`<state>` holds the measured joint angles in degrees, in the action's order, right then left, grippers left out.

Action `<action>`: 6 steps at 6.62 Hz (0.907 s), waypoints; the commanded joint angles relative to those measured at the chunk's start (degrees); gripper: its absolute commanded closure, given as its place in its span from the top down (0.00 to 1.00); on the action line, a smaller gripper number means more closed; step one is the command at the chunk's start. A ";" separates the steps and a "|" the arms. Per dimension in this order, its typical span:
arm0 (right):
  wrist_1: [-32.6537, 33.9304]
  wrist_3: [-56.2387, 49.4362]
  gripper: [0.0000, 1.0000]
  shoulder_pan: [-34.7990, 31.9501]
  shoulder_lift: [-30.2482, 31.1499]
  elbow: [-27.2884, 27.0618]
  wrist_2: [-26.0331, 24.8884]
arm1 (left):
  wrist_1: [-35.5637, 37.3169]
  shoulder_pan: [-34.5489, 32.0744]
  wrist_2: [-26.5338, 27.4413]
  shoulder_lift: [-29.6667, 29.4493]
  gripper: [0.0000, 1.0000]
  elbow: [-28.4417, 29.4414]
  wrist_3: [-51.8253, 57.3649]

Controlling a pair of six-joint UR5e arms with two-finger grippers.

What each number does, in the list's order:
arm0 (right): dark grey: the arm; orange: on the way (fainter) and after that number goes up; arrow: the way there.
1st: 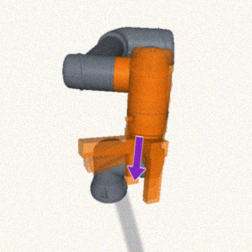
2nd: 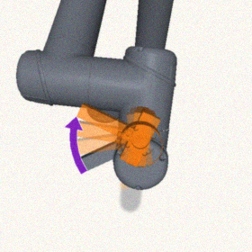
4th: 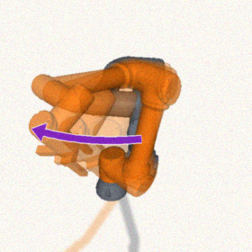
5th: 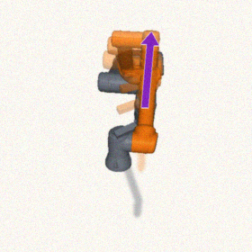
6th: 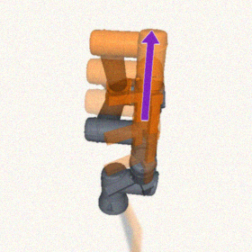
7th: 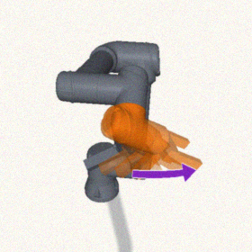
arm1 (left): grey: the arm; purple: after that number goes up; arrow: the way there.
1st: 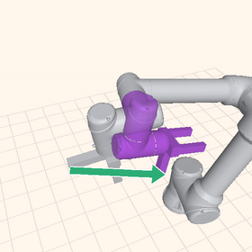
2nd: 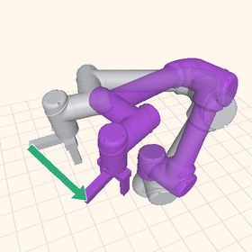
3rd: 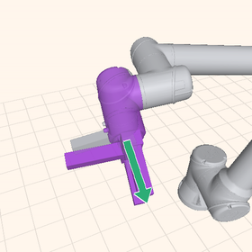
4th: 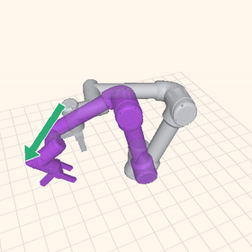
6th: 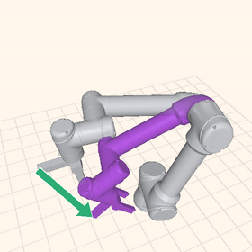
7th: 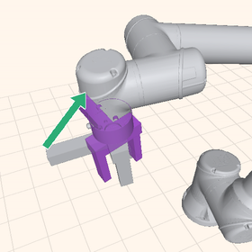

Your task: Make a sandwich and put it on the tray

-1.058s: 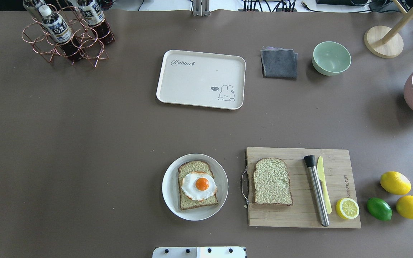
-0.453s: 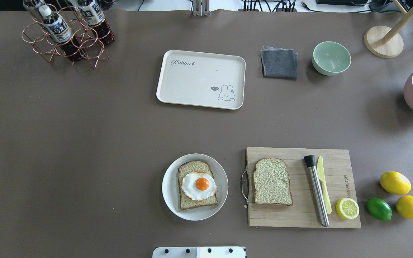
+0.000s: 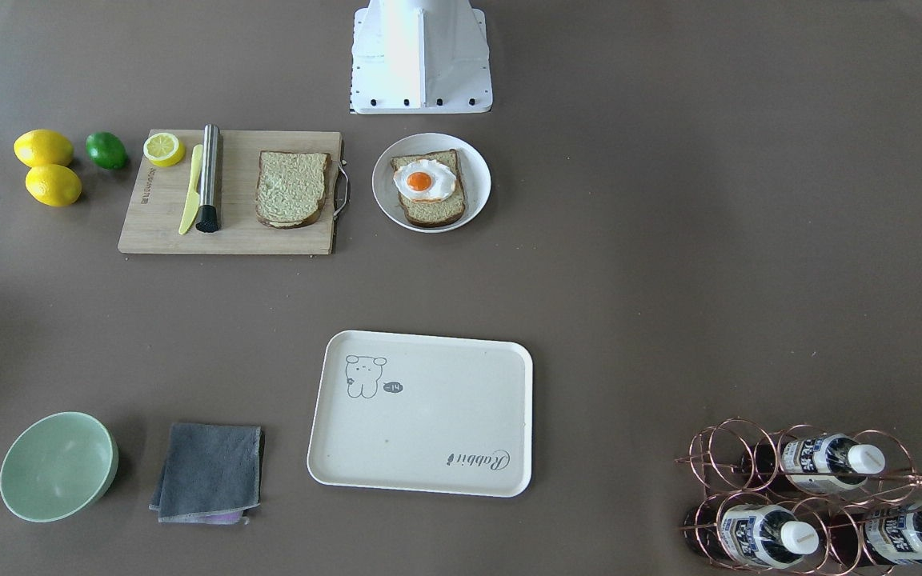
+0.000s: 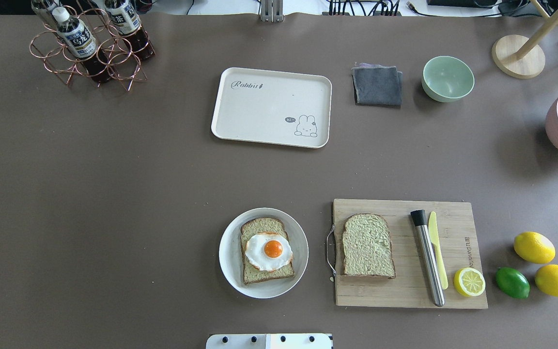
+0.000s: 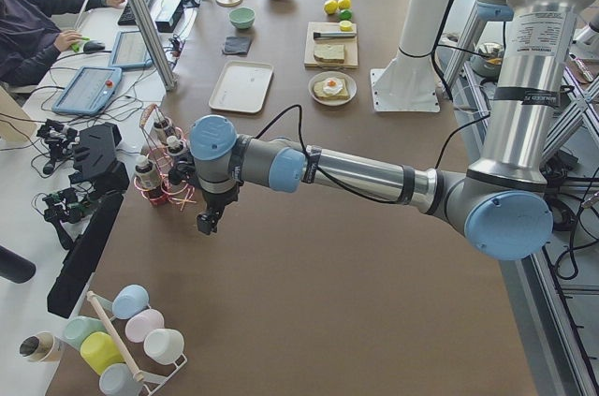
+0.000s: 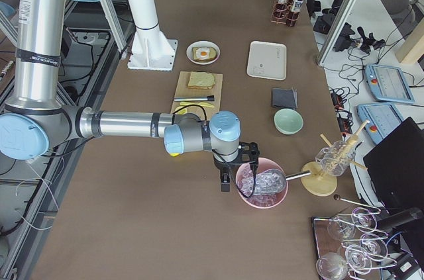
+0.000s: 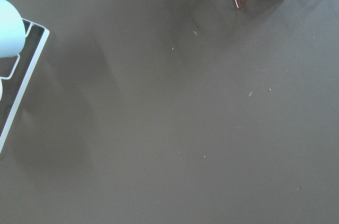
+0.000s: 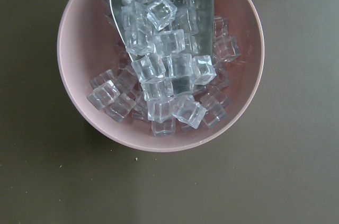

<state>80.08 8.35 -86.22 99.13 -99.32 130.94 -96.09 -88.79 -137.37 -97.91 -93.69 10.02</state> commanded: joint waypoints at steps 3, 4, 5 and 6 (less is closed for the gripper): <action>-12.73 2.71 1.00 1.66 -1.03 -0.79 3.24 | -16.40 12.04 0.44 -4.03 0.98 -0.35 -16.90; -11.98 3.25 1.00 4.45 -3.74 -0.79 4.31 | -17.02 13.89 0.70 -4.05 0.98 -1.66 -21.14; -12.32 10.30 1.00 7.01 -4.37 -2.18 6.84 | -17.12 18.17 0.70 -4.22 0.98 -2.98 -27.53; -12.58 19.07 1.00 10.51 -4.29 -5.59 6.17 | -17.12 21.61 0.70 -4.31 0.98 -5.86 -36.47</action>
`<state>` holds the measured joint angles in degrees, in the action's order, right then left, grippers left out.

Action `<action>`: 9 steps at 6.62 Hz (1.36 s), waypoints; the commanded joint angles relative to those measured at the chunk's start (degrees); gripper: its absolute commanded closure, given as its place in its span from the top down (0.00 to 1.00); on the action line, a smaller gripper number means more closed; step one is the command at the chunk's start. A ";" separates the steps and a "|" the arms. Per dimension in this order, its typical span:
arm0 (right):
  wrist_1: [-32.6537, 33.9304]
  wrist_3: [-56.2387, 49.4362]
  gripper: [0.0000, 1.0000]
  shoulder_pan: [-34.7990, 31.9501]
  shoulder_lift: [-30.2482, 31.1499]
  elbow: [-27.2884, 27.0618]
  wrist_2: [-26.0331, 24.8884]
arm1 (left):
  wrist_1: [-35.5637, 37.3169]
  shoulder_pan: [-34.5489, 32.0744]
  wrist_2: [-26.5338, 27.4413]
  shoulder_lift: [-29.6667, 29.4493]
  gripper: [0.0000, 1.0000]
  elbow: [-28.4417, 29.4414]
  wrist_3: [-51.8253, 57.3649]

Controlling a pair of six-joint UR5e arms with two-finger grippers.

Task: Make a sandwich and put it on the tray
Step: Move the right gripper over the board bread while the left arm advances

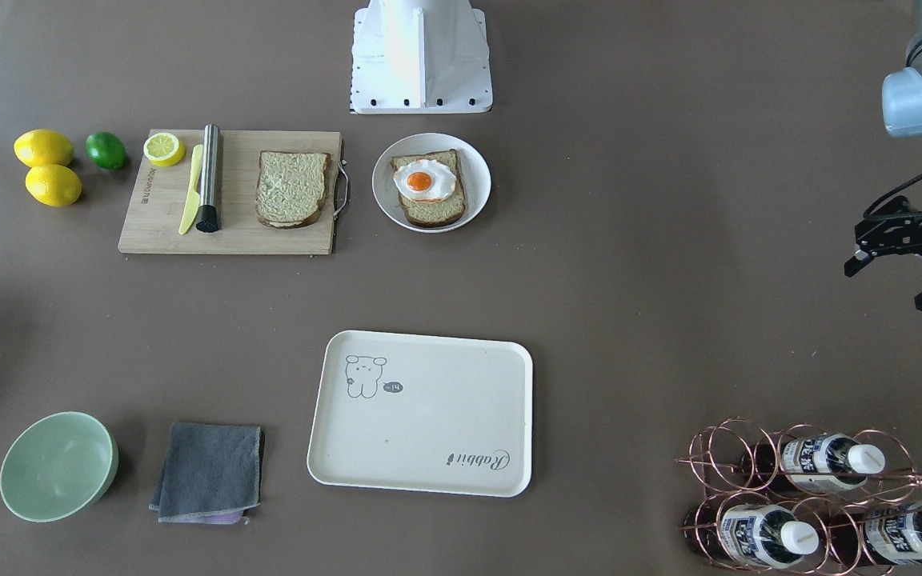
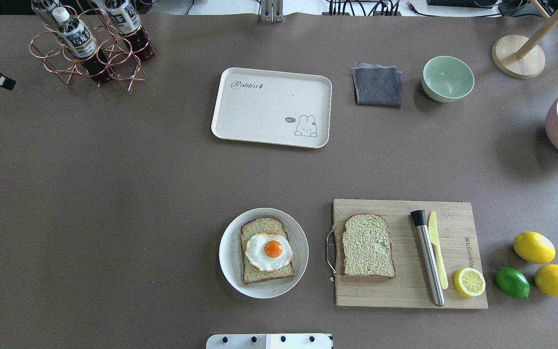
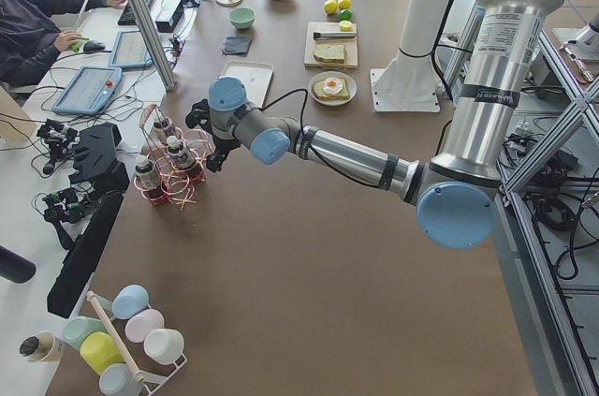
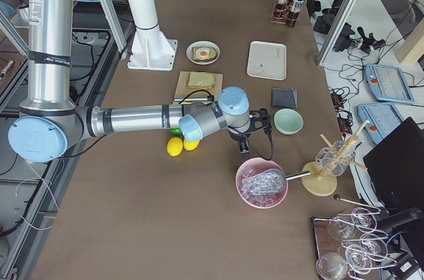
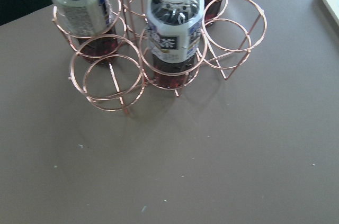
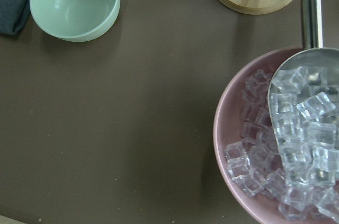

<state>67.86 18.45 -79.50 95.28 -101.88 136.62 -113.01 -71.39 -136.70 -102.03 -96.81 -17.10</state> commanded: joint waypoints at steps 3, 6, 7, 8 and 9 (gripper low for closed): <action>-0.54 33.67 1.00 16.96 0.17 -12.08 -6.42 | -3.59 16.33 4.82 -1.92 0.98 -9.26 -32.83; -1.24 59.10 1.00 39.18 -0.45 -20.35 -23.63 | -6.43 26.38 11.71 -5.19 0.98 -10.14 -42.05; -6.55 63.60 1.00 44.38 0.07 -20.20 -27.43 | -6.43 26.92 11.98 -5.37 0.98 -10.33 -42.14; -8.52 66.86 1.00 49.05 0.17 -20.20 -31.90 | -6.43 27.01 11.99 -5.63 0.98 -10.41 -42.14; -9.67 69.50 1.00 53.53 0.08 -20.20 -36.12 | -6.43 27.01 11.99 -5.63 0.98 -10.50 -42.14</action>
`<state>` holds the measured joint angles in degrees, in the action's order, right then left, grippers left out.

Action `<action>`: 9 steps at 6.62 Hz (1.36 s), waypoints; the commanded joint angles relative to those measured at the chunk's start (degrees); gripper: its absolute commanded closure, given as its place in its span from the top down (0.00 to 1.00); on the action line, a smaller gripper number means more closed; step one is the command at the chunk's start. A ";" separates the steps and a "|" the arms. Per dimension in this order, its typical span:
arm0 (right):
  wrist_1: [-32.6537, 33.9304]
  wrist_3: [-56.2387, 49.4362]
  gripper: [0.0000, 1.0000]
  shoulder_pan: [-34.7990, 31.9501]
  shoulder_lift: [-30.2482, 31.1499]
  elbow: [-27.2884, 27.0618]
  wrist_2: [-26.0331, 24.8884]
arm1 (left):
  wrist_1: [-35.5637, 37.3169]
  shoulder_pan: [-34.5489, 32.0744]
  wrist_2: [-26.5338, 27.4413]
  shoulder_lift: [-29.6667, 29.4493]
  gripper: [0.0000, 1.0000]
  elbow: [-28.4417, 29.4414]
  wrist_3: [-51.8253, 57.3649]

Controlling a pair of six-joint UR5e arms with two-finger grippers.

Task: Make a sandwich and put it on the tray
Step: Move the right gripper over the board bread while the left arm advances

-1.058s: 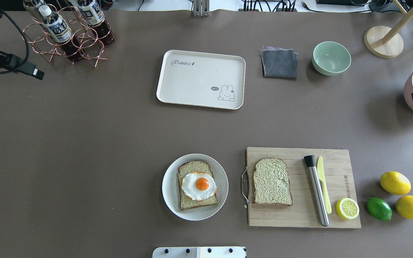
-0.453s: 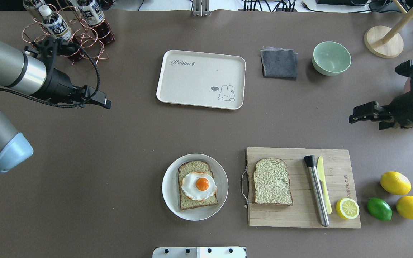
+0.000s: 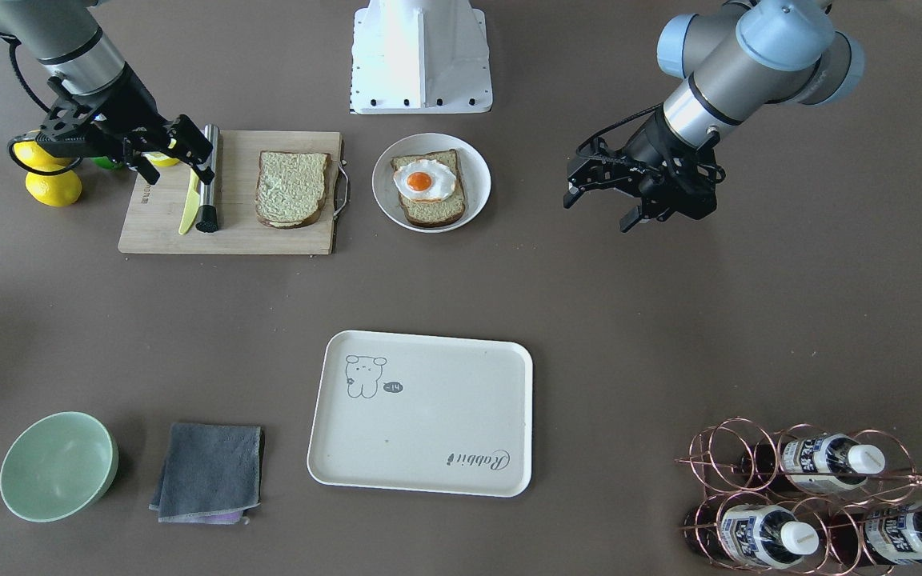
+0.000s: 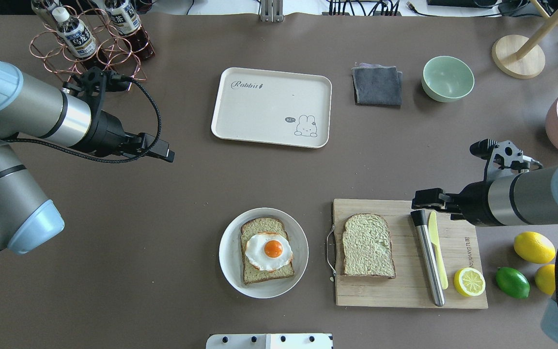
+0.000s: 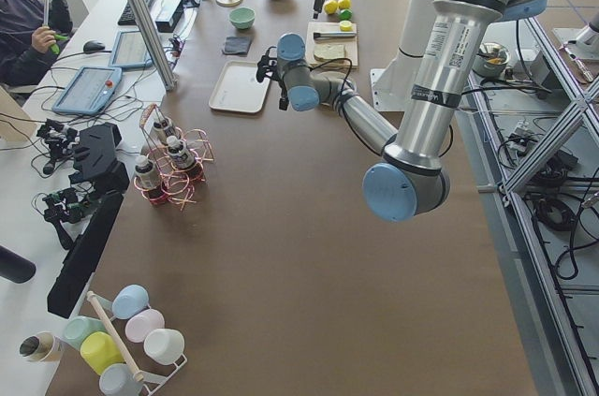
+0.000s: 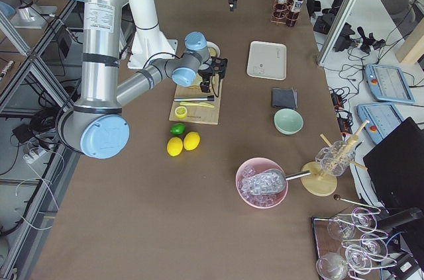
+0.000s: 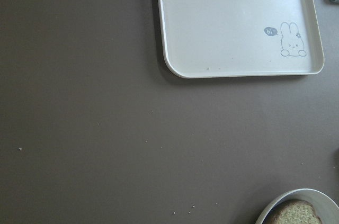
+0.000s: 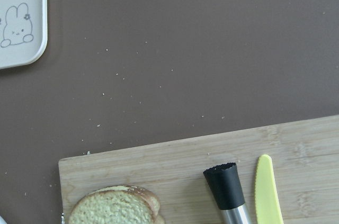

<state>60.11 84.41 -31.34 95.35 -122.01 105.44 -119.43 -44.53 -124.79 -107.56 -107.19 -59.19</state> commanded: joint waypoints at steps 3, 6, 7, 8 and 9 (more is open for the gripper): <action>-2.63 4.10 0.97 12.42 -0.07 0.28 -10.94 | -0.01 0.50 0.16 -0.36 0.98 -0.48 -1.97; -6.74 4.10 0.85 15.16 -0.43 4.57 -13.76 | -0.01 0.85 1.03 -0.72 0.98 -0.48 -2.16; -6.85 4.10 0.83 15.78 -0.43 4.94 -13.95 | -0.01 1.03 1.04 -0.72 0.98 -0.48 -2.16; -6.85 4.19 0.78 16.22 -0.25 4.85 -14.21 | -0.01 1.03 1.04 -0.72 0.98 -0.57 -2.16; -6.85 4.27 0.75 16.57 -0.16 4.85 -14.30 | -0.01 1.03 1.04 -0.80 0.98 -0.57 -2.16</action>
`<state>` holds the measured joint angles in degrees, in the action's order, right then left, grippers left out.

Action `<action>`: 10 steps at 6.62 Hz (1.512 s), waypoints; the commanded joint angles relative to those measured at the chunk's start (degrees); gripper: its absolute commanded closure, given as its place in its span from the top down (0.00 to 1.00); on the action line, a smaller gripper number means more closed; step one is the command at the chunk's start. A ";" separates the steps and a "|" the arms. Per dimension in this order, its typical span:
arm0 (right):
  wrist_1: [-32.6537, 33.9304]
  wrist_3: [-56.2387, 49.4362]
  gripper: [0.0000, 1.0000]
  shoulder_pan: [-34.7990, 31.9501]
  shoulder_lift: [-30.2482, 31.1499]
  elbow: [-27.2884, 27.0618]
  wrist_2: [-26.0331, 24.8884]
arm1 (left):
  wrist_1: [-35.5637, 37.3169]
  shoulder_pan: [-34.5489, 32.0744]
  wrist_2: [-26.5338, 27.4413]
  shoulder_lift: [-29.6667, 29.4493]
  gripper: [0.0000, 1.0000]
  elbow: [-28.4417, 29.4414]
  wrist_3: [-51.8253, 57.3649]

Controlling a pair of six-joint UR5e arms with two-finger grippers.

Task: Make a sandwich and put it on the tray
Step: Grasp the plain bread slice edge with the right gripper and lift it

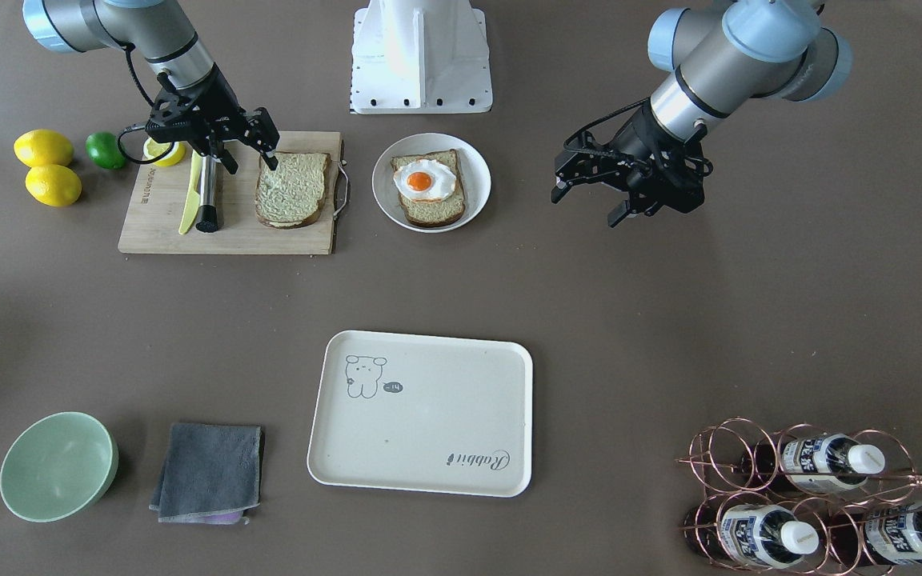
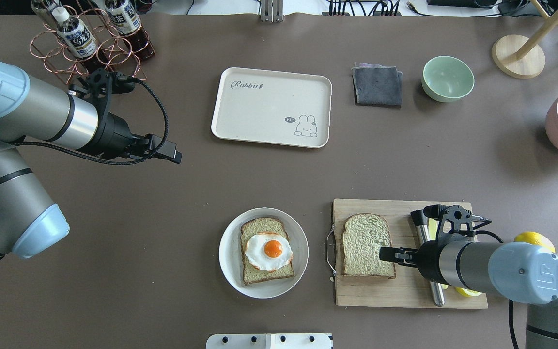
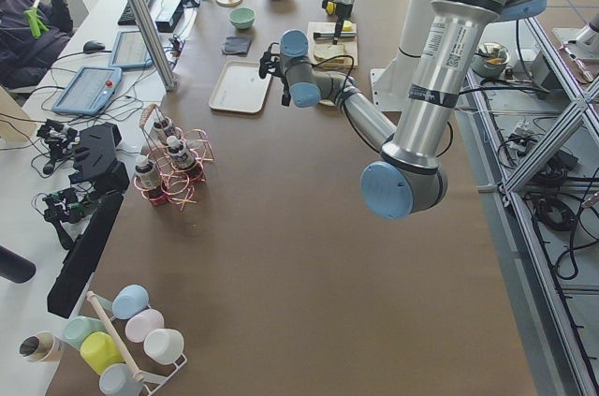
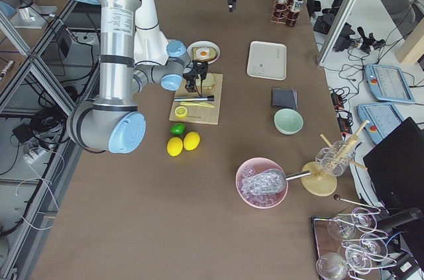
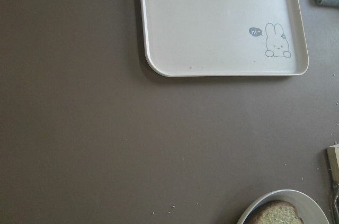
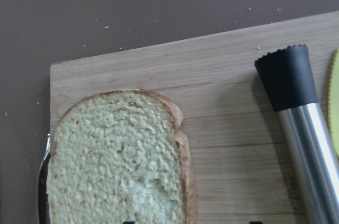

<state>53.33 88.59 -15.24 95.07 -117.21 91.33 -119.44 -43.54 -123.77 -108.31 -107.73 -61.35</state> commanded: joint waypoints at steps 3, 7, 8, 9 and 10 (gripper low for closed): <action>-0.07 1.06 0.72 1.44 0.12 -0.21 -0.19 | 0.00 0.04 0.11 -0.15 0.98 -0.03 0.00; -0.16 1.15 0.67 2.76 -0.23 0.05 -0.98 | 0.00 0.04 1.08 -0.15 0.98 -0.03 0.00; -0.16 2.10 0.44 2.76 -0.23 0.05 -0.98 | 0.00 0.04 1.08 -0.06 0.98 -0.03 0.00; -0.16 2.46 0.00 2.76 -0.23 -0.38 -0.98 | 0.00 0.04 1.08 -0.15 0.98 -0.11 0.00; -0.51 2.46 0.00 2.76 -0.23 -0.39 -0.98 | 0.00 0.04 1.08 -0.15 0.98 -0.03 0.00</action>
<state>53.08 90.86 -12.50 94.84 -117.46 90.36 -119.44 -43.51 -122.70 -108.43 -107.78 -61.35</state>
